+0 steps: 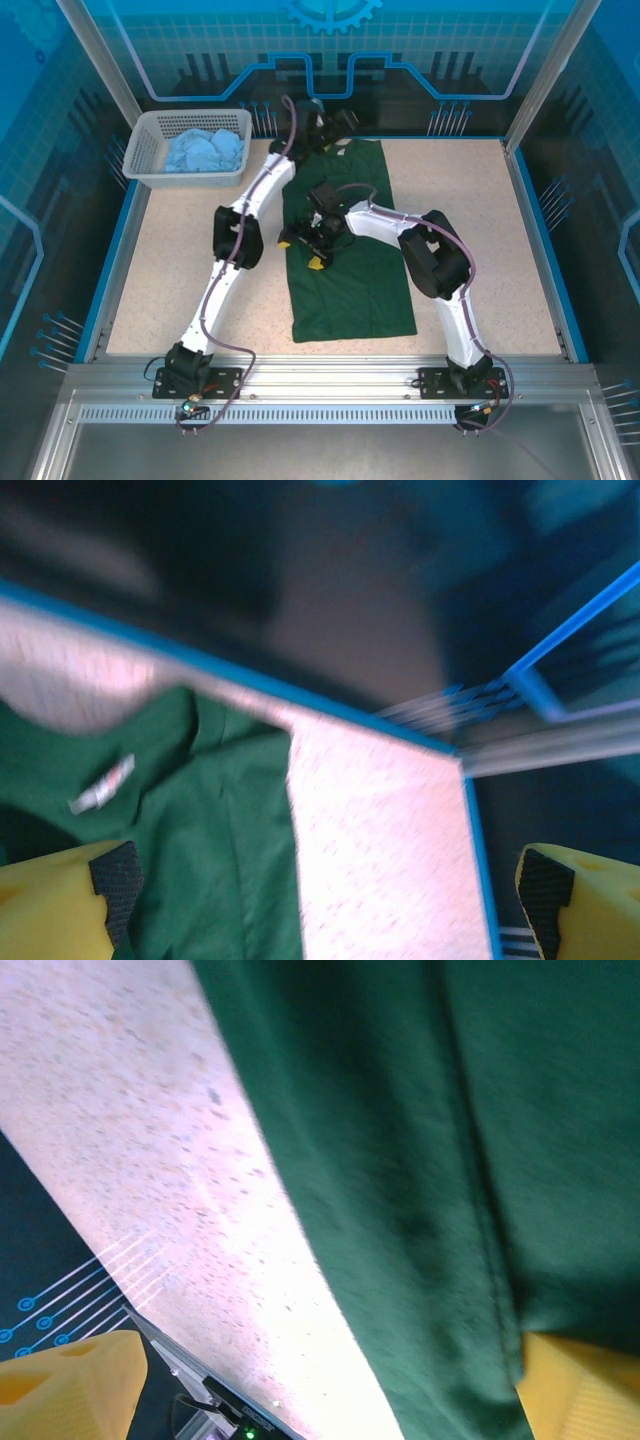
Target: Fold and stack the t-shirts
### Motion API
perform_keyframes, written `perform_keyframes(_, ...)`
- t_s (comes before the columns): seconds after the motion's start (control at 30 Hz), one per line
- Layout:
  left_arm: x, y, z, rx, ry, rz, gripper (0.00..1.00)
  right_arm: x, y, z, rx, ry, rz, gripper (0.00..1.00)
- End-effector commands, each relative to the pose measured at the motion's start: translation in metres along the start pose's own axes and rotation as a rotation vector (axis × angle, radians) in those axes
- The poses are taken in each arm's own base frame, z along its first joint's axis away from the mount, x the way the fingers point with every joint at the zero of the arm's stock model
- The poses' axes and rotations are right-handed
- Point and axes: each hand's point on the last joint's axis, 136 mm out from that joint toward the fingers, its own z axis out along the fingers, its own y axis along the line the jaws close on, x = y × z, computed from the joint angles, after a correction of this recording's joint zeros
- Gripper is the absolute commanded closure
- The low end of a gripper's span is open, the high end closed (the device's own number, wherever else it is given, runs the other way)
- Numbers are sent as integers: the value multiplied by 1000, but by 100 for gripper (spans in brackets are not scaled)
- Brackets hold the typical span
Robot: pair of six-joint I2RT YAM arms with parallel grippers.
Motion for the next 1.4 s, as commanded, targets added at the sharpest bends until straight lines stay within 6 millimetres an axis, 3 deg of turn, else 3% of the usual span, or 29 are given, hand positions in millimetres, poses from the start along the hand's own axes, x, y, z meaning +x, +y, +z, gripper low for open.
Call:
perform_keyframes(0.0,-84,-71,-84,89,-134,12,1,-11,36,-13,-81,-33,-55,3)
perform_keyframes(0.07,-101,-66,-111,45,-138,-7,1,-11,49,-25,-105,-39,-96,2)
perform_keyframes(0.13,-105,-54,-133,-18,-111,-34,1,-13,59,-40,-136,-58,-128,2)
perform_keyframes(0.2,-96,-36,-154,-98,-64,-65,1,-15,65,-58,-172,-57,-148,1)
perform_keyframes(0.27,-72,-14,-169,-167,5,-85,3,-18,59,-77,-172,-76,-162,1)
perform_keyframes(0.37,-18,30,-186,-285,138,-132,9,-31,28,-110,-125,-126,-137,2)
perform_keyframes(0.5,63,86,-202,-422,320,-174,23,-45,-49,-145,27,-218,-43,4)
perform_keyframes(0.67,142,118,-199,-524,511,-160,29,-44,-122,-169,160,-248,20,7)
perform_keyframes(0.77,169,139,-191,-584,570,-194,33,-37,-149,-166,151,-220,65,11)
perform_keyframes(0.97,187,171,-165,-649,623,-182,36,-12,-188,-161,202,-174,95,13)
perform_keyframes(1.13,192,190,-150,-700,654,-146,37,4,-206,-166,209,-180,127,13)
perform_keyframes(1.37,175,201,-127,-749,635,-121,36,19,-219,-167,201,-169,166,11)
